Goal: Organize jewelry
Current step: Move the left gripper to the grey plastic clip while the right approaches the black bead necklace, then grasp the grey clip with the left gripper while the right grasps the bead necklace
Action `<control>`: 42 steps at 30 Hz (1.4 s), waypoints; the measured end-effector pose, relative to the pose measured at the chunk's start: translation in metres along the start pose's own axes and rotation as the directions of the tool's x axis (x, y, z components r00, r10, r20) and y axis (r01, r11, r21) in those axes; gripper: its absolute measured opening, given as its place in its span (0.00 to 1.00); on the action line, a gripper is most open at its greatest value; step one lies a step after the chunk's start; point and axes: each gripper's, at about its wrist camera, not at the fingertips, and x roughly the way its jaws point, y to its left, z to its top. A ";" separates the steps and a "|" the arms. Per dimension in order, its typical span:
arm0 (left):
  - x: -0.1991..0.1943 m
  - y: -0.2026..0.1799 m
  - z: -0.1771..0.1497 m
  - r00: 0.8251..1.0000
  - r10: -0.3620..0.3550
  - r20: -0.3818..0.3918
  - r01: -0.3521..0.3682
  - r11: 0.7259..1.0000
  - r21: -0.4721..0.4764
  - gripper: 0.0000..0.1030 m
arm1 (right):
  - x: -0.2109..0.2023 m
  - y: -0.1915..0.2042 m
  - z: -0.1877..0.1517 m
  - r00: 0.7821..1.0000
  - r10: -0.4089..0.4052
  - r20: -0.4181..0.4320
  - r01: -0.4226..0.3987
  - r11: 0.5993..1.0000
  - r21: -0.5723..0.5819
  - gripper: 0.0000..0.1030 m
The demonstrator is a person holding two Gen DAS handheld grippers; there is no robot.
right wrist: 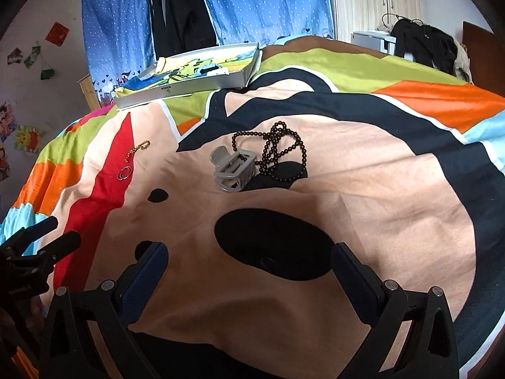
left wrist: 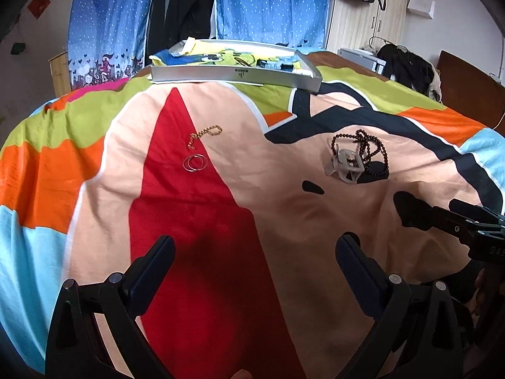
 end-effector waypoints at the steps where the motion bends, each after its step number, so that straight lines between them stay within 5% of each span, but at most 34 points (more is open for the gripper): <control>1: 0.002 -0.001 0.001 1.000 0.001 -0.002 -0.001 1.000 0.003 0.96 | 0.001 -0.001 0.001 1.000 0.001 -0.001 -0.001 1.000 0.000 1.00; 11: 0.025 -0.015 0.023 0.999 -0.029 -0.024 0.029 0.999 0.036 0.97 | 0.009 -0.025 0.025 0.999 -0.030 0.025 0.029 0.999 0.027 1.00; 27: 0.094 -0.055 0.064 0.974 -0.206 -0.094 0.213 0.975 0.067 0.96 | 0.056 -0.080 0.076 0.999 -0.028 0.026 0.029 1.000 -0.006 0.99; 36: 0.137 -0.078 0.080 0.947 -0.277 -0.160 0.292 0.953 0.077 0.95 | 0.095 -0.084 0.093 0.999 0.049 -0.013 -0.050 0.994 -0.094 0.58; 42: 0.163 -0.080 0.095 0.941 -0.282 -0.187 0.295 0.954 0.047 0.77 | 0.108 -0.091 0.099 0.994 0.103 -0.018 -0.104 0.992 -0.071 0.44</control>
